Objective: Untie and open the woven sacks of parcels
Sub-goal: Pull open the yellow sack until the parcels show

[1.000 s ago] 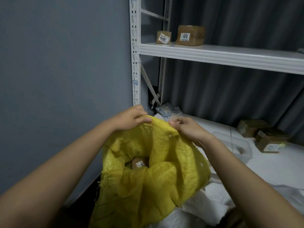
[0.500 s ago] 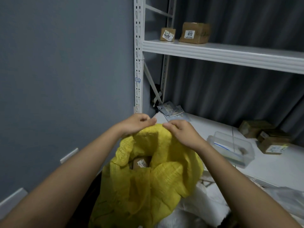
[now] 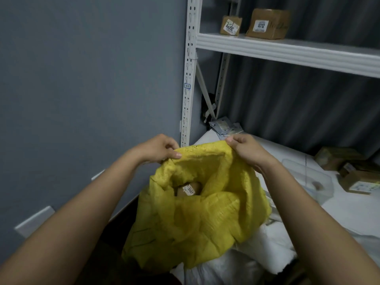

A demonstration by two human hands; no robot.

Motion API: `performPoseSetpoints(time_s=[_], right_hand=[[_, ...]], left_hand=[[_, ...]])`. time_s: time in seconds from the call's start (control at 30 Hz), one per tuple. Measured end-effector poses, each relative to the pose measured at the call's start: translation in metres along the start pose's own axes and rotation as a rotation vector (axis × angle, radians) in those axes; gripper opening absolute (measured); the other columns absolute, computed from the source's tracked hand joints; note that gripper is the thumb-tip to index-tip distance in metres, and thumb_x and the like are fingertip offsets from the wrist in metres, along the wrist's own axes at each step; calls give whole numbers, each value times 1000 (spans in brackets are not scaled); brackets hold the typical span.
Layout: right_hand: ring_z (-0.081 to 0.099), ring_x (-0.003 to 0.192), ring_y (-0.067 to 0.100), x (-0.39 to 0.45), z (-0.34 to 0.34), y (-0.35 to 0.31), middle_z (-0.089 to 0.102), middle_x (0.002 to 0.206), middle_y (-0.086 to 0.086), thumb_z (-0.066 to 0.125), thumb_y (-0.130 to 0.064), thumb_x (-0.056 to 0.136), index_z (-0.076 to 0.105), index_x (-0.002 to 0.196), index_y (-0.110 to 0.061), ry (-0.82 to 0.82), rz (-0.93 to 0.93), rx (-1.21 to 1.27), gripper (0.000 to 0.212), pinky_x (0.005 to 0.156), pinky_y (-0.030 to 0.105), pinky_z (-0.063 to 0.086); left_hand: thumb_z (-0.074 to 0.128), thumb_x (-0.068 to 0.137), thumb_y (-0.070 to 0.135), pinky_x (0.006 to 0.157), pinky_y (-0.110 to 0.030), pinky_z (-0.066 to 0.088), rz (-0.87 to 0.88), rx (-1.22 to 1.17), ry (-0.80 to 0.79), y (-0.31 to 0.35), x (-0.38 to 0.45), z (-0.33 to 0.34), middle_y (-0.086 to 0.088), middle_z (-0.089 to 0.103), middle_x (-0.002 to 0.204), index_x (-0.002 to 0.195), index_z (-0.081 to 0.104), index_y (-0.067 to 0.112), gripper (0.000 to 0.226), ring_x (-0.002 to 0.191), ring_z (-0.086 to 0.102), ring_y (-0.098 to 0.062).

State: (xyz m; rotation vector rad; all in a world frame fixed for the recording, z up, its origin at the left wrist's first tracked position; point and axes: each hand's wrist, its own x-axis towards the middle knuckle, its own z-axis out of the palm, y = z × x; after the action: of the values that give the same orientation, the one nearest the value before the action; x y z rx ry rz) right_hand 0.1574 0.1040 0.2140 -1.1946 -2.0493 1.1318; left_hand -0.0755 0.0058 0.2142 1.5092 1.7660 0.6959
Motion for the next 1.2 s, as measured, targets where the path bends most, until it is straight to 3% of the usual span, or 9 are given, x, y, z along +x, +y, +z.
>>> performPoseSetpoints(time_s=[0.17,0.3,0.4,0.57,0.73,0.83,0.93,1.1,1.2], right_hand=[[43,65,9,4,13,-1,44,66,-6,40,-13,101,46,66,-19,-9,-5,-226,36,52,20,30],[47,63,15,1,21,4,53,74,0,42,-13,99,56,92,-15,57,-18,-187,16,53,25,35],[55,70,17,-8,23,5,61,80,5,55,-25,96,61,90,-14,108,-170,-123,14,60,24,40],[57,85,7,-14,15,18,62,89,-3,81,-42,68,67,72,-26,-50,-215,-279,21,74,22,44],[57,61,3,-16,9,15,66,70,-3,68,-34,86,71,75,-16,-84,-42,-97,21,63,20,47],[63,71,20,-13,8,18,70,76,10,66,-34,88,72,78,-8,-179,203,66,28,76,35,53],[63,83,23,-11,16,19,68,93,9,63,-22,91,69,91,-12,-150,239,137,12,81,38,53],[51,66,8,-14,21,18,54,68,-2,62,-44,88,53,68,-14,-23,-95,-94,37,66,26,41],[49,63,2,-16,19,18,56,71,-8,76,-46,75,57,66,-16,-155,-125,-240,36,58,17,38]], left_hand=[[41,102,23,60,-26,44,-197,-113,64,-6,3,13,-3,57,77,88,56,21,21,66,52,-16],[36,103,18,61,-26,44,-178,-396,188,-10,8,27,-5,57,82,90,57,18,24,68,52,-15],[36,103,16,69,-28,48,-156,-575,210,-17,9,32,-6,60,90,95,60,16,25,79,56,-17],[48,96,39,67,-26,44,11,-313,190,-29,7,32,5,57,86,92,56,18,23,79,54,-10],[81,69,32,70,-15,38,216,89,79,-26,4,19,10,45,95,101,59,16,42,88,47,-5],[78,72,36,78,-22,41,309,331,101,-26,1,14,8,36,110,124,44,28,62,96,45,-9],[59,87,44,65,-23,37,455,611,157,-26,-2,11,13,39,99,109,57,21,32,94,50,-12],[53,93,37,88,-27,33,309,300,172,-38,6,15,5,51,94,80,62,32,18,98,39,-11],[46,98,31,80,-29,36,212,149,108,-38,11,19,-1,51,86,75,55,19,28,85,46,-13]])
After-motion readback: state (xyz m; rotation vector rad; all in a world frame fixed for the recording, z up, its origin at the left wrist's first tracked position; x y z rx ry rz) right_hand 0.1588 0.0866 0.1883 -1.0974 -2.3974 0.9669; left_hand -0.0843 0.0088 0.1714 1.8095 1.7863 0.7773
